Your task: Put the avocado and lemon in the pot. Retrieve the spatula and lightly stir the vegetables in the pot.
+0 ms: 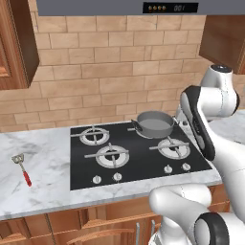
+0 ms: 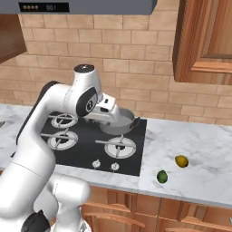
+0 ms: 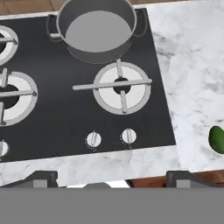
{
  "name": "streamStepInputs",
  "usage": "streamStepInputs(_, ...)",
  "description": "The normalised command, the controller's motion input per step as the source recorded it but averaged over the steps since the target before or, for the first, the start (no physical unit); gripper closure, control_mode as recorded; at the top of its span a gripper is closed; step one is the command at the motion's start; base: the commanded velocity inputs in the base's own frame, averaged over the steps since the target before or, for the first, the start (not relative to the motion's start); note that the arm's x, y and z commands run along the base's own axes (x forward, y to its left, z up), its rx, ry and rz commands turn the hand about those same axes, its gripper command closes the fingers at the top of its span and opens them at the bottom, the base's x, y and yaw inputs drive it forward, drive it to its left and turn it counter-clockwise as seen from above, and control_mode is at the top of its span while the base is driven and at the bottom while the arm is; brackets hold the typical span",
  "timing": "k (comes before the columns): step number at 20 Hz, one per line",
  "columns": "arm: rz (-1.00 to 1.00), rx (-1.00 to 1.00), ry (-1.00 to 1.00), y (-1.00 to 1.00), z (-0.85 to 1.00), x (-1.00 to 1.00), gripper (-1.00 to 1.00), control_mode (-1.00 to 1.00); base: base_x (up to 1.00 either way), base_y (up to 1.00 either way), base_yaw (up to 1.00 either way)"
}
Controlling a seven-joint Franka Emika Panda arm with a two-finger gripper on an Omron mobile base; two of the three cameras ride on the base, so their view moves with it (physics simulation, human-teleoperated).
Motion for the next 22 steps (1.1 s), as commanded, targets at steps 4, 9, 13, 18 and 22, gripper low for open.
streamStepInputs(4,-0.24,0.0,0.0,-0.79,-0.38,-0.03,-1.0,-1.0,0.0,0.0,0.0)
streamStepInputs(9,-0.27,-0.02,0.0,-0.76,-0.45,0.0,-1.0,-1.0,0.0,0.0,0.0)
streamStepInputs(13,-0.24,-0.02,0.0,-0.65,-0.47,0.07,-1.0,-1.0,0.0,0.0,0.0)
streamStepInputs(18,-0.16,-0.04,0.02,-0.6,-0.45,0.18,-1.0,-1.0,0.0,0.0,0.0)
streamStepInputs(22,-0.06,-0.03,0.0,-0.56,-0.38,0.27,-1.0,-1.0,0.0,0.0,0.0)
